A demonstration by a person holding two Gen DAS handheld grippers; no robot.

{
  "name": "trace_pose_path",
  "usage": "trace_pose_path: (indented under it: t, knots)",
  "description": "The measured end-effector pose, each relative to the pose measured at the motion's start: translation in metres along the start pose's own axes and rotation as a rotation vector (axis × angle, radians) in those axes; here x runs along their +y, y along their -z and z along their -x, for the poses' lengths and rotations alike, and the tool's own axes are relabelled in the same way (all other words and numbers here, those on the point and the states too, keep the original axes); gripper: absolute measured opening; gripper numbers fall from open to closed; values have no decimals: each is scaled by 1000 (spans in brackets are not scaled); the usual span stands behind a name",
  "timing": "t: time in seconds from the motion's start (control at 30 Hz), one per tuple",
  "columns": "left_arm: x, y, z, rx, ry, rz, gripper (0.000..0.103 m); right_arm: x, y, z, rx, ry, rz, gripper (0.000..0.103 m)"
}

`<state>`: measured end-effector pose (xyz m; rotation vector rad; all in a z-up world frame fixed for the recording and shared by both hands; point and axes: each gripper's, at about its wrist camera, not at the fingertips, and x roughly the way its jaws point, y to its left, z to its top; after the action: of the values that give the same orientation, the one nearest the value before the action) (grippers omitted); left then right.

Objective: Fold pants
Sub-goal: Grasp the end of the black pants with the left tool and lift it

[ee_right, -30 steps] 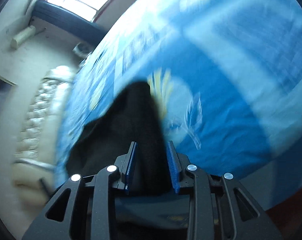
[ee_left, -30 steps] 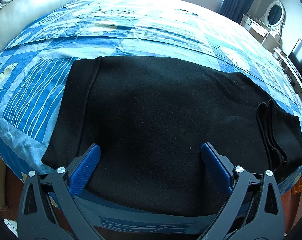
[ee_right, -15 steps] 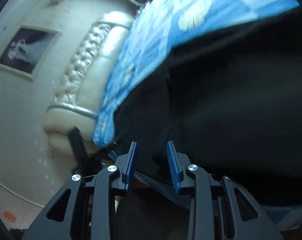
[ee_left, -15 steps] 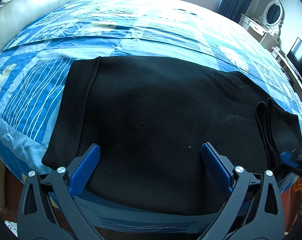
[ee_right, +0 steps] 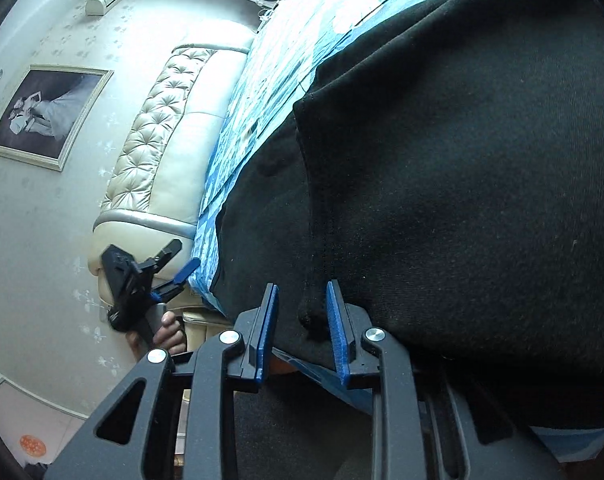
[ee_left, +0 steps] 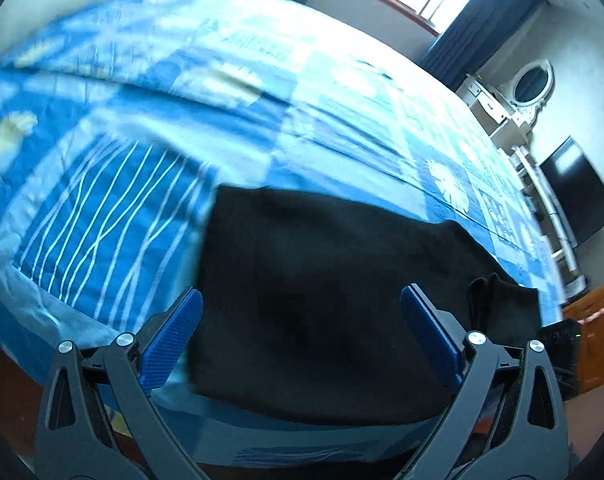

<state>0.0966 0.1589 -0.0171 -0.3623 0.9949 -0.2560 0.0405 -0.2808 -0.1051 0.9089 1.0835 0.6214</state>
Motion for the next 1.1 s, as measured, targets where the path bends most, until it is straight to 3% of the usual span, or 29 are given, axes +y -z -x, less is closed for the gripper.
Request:
trace_pose_path:
  t: [0.07,0.17,0.4,0.43,0.47,0.5,0.57,0.63,0.7,0.8,1.1]
  knots:
    - [27,-2,-8,52,60,54,89,0,-1,1,-1,-10,3,25]
    - [52,-3,-22,113,113,138,88,-3,0,1,-3,-14,2,25]
    - [40,6,-47,156,281,196,88,-4,1,4,-11,-21,0,26]
    - [33,7,-52,162,319,202,84,-3,1,5,-12,-22,0,26]
    - [28,8,-55,168,332,204,72,-3,1,5,-15,-23,1,27]
    - [23,9,-59,173,320,195,65,-3,2,6,-17,-22,5,27]
    - [21,10,-64,186,301,188,33,-2,3,7,-21,-26,12,29]
    - [22,10,-66,194,307,202,24,1,3,9,-25,-44,14,37]
    - [21,8,-65,196,298,203,21,8,3,11,-28,-58,22,52]
    - [16,5,-61,197,273,181,18,25,1,15,-33,-24,67,64]
    - [-16,-14,-24,157,223,95,16,62,2,56,-151,314,272,70]
